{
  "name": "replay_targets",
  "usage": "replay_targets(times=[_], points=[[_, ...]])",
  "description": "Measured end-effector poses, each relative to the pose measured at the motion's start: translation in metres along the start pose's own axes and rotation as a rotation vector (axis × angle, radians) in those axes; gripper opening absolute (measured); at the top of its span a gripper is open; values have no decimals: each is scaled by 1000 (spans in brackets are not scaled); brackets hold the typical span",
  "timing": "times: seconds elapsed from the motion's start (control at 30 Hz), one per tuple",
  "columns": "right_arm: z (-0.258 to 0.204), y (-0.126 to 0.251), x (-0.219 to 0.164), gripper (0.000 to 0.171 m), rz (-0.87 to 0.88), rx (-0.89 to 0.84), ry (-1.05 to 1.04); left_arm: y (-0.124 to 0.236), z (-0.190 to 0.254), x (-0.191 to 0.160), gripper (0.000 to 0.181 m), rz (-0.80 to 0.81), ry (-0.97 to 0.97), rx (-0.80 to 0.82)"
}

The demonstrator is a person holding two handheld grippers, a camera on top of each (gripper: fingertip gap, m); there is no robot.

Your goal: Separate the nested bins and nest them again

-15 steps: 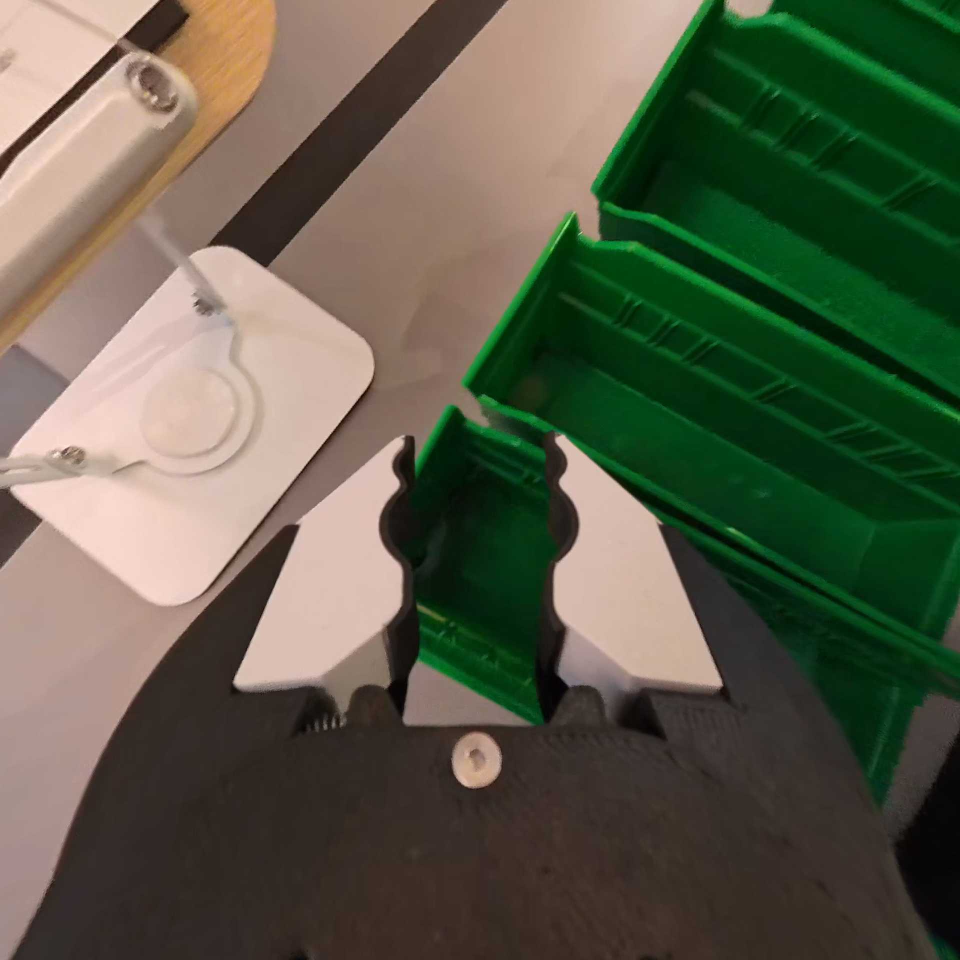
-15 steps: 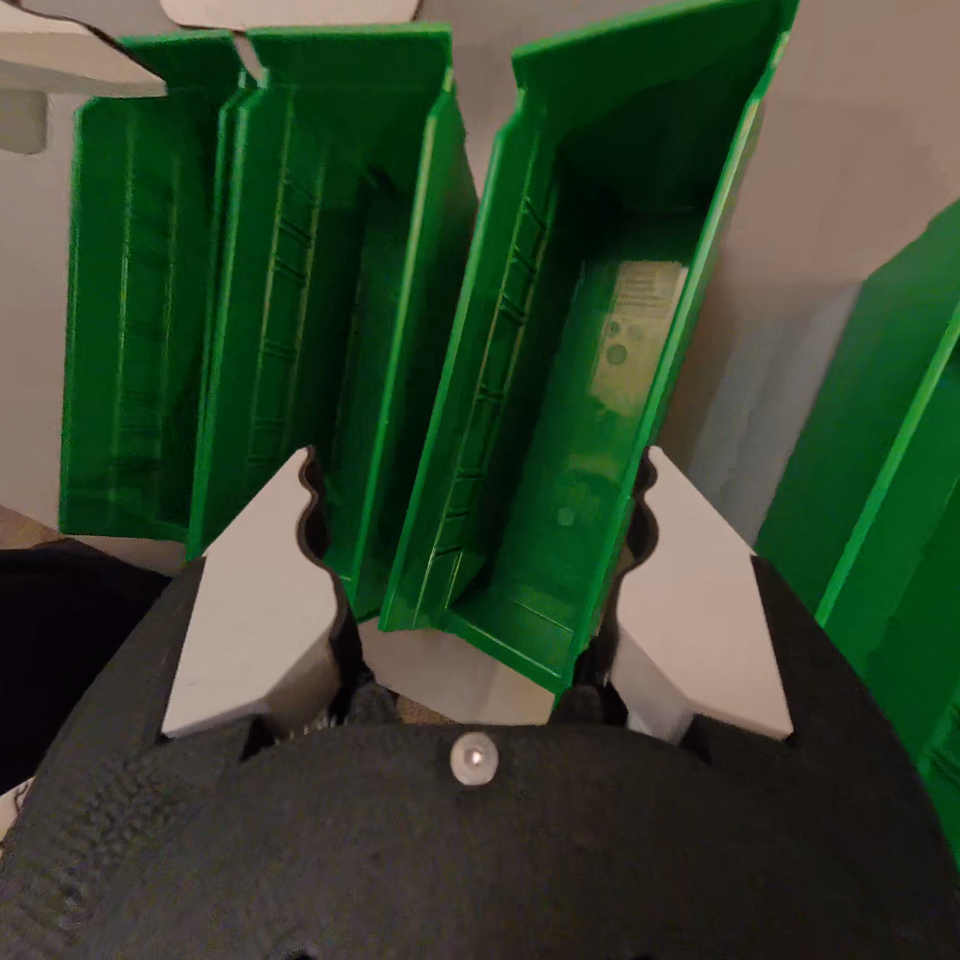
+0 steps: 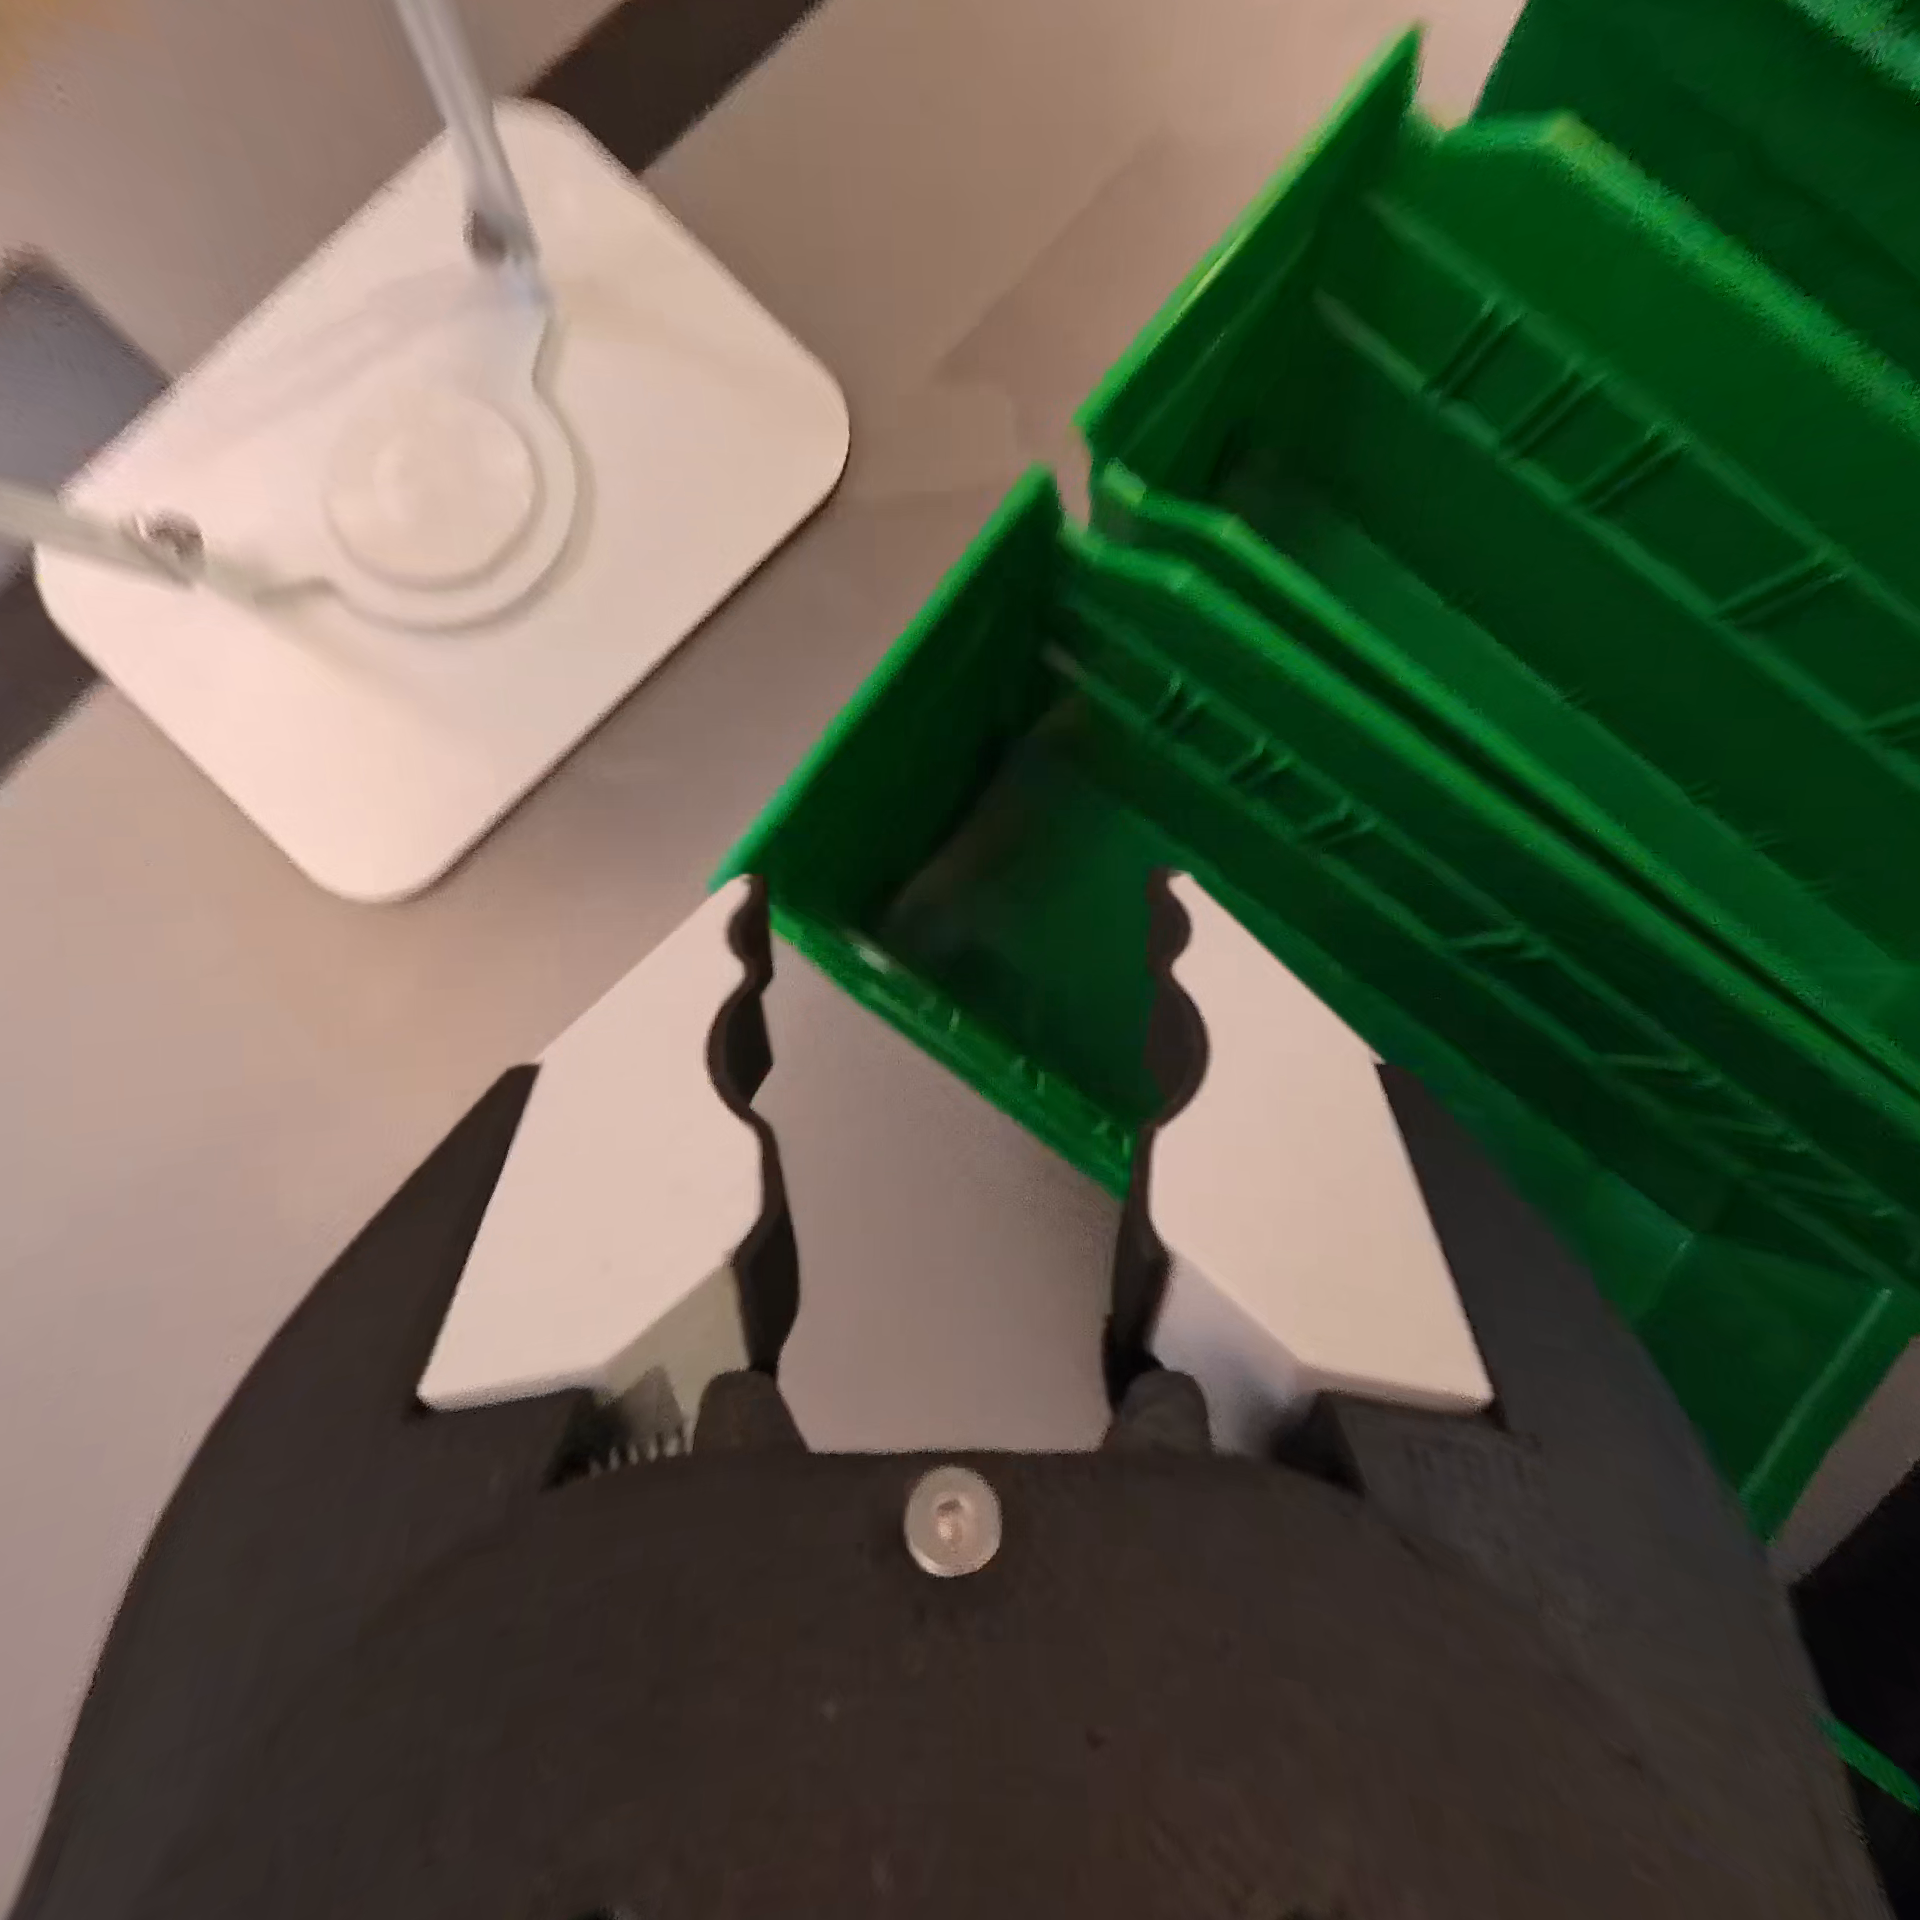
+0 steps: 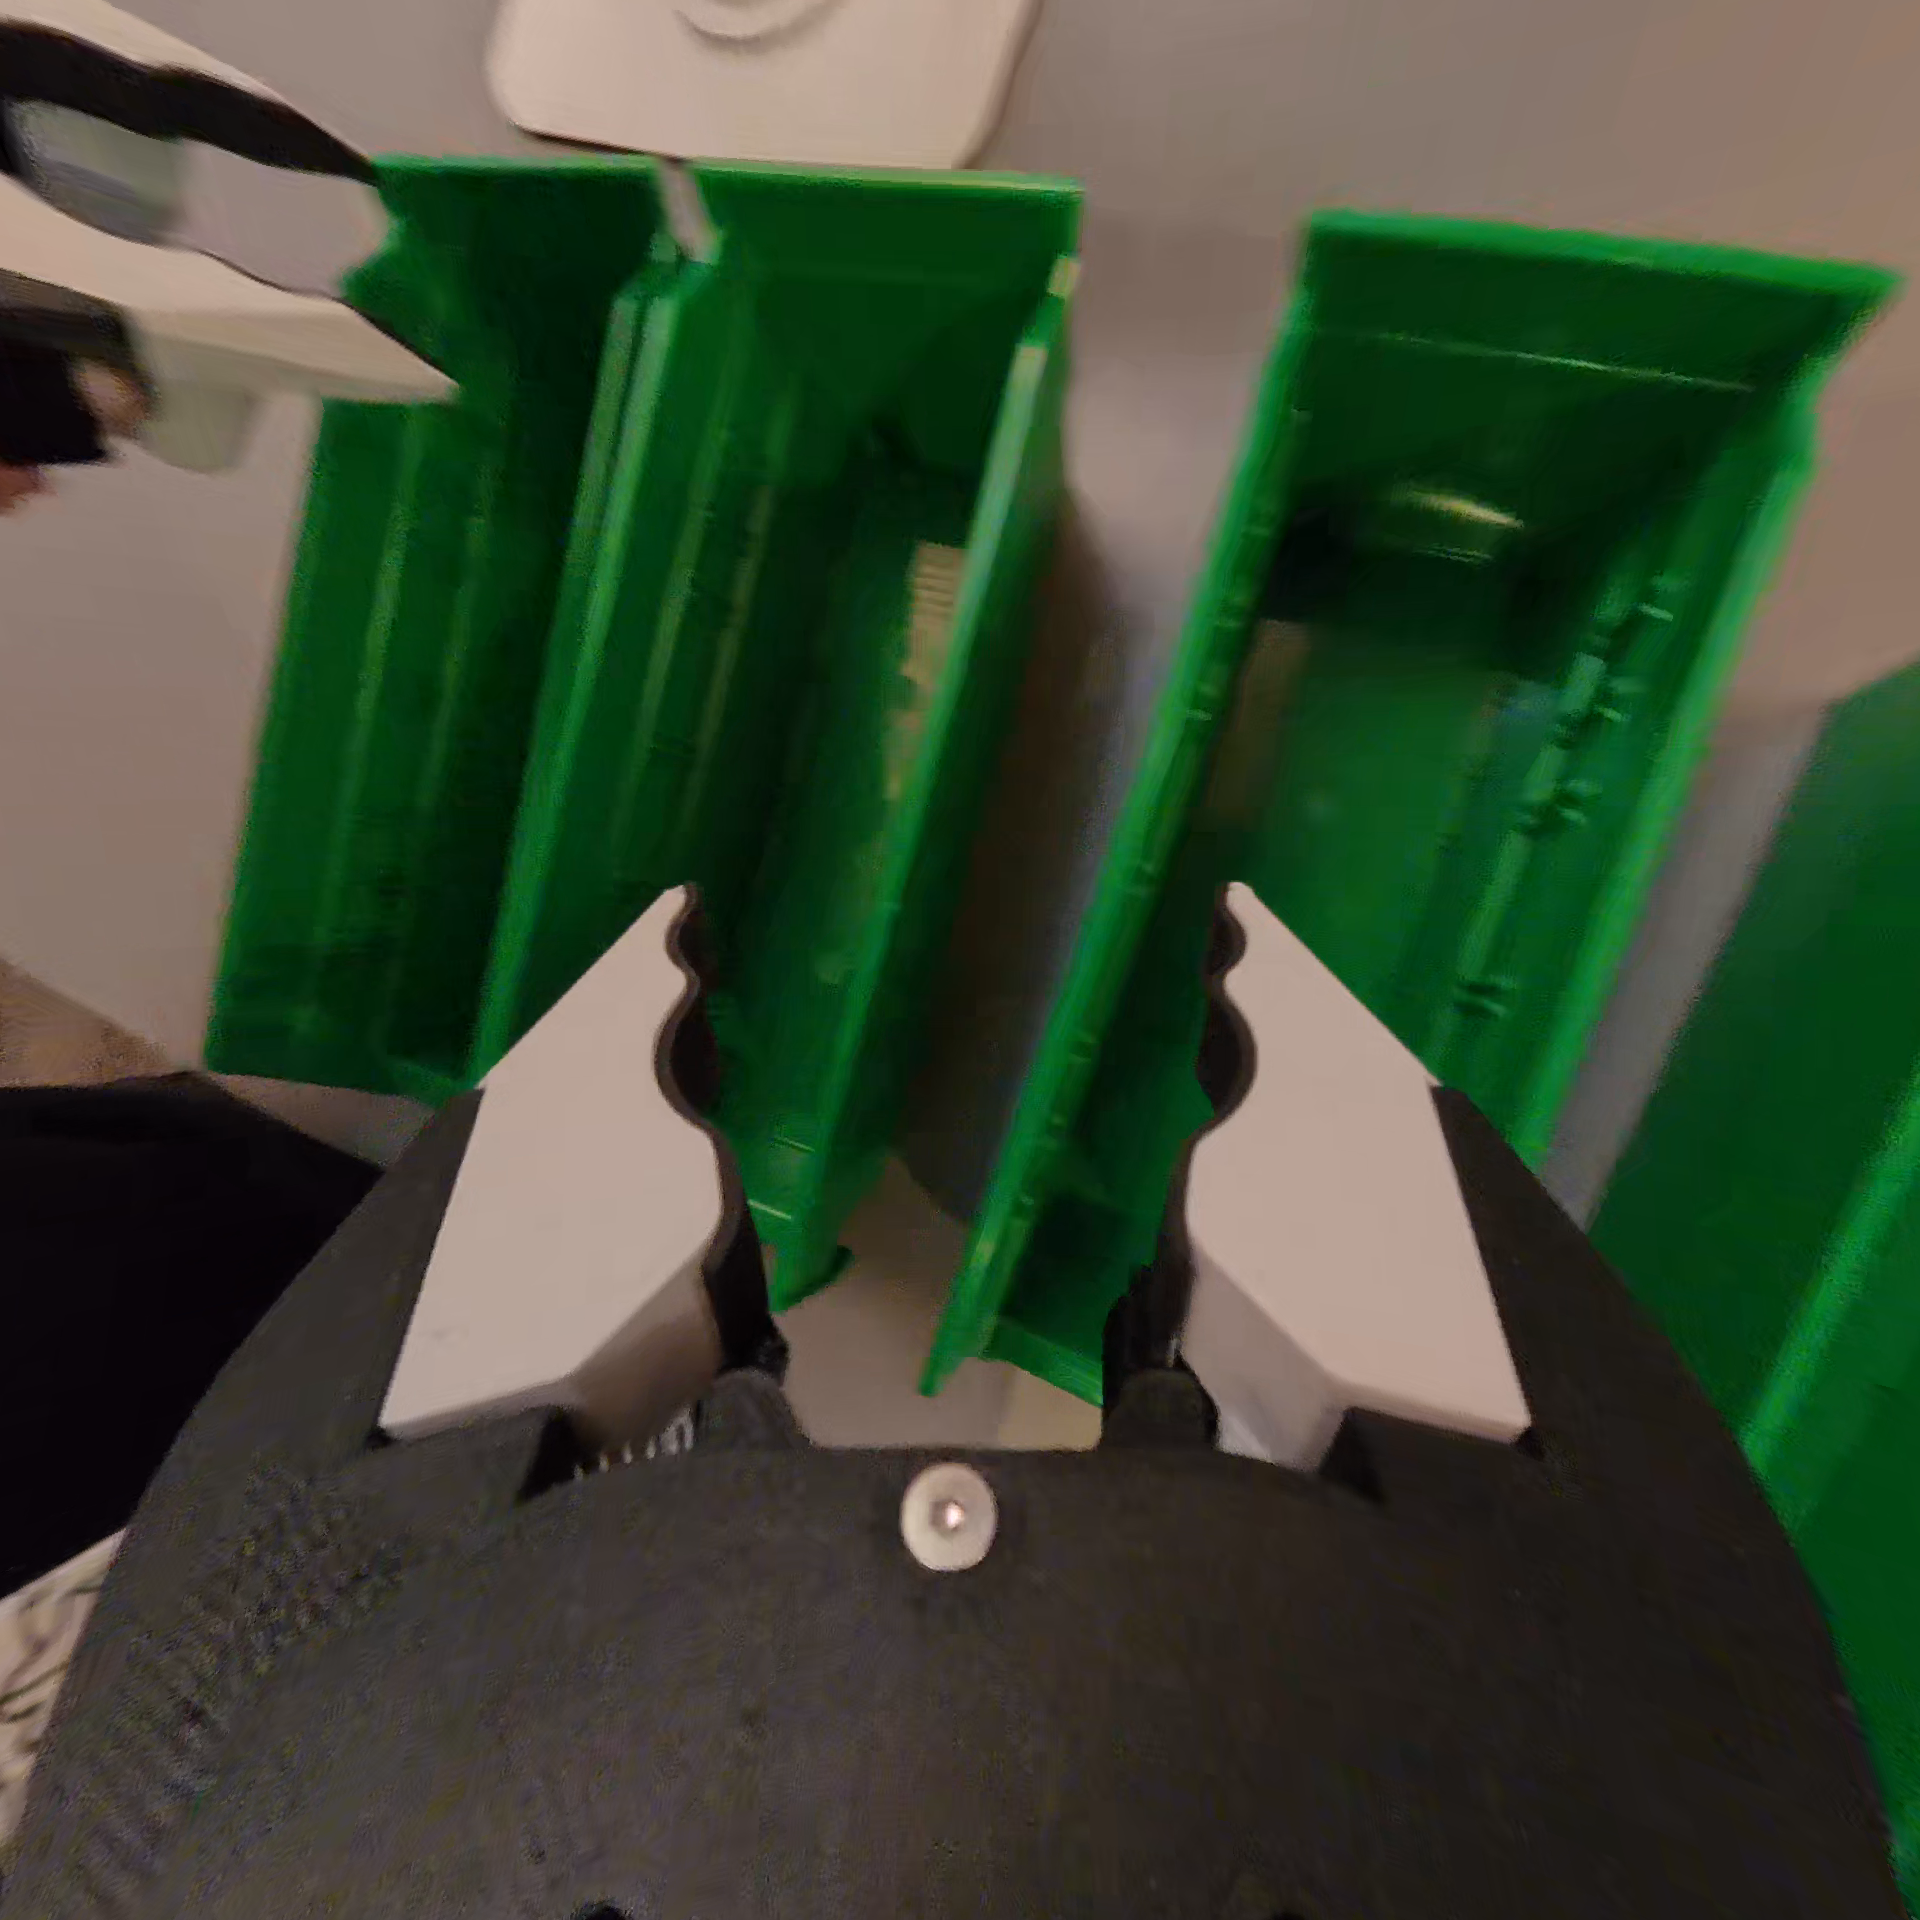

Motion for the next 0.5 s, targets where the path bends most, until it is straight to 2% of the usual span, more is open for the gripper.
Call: replay_targets(times=[0.1,0.23,0.3,0.33,0.37,0.43,0.5], points=[[-20,-22,-4,88,-71,12,39,-2,-5,-22,93,-45,119,47],[-24,-54,-19,77,-161,33,22,-11,10,-46,92,-157,276,-86],[-25,-65,-23,64,-185,42,25,-12,13,-48,78,-149,362,-165],[-26,-69,-25,54,-199,48,31,-13,16,-48,65,-151,384,-216],[-27,-72,-26,51,-208,47,35,-13,19,-47,52,-153,399,-259],[-26,-76,-26,44,-219,12,54,-11,19,-46,32,-138,411,-269],[-24,-77,-25,33,-222,3,49,-10,16,-46,22,-133,410,-259]])
Point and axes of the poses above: each gripper's, where its closed fingertips meet, y back along the fingers, x out of its top, z = x × y across the jaws, the point moved 7 cm from there along y, back along the fingers, and after that the axes turned 3 degrees about -z, right-handed, at the moved point
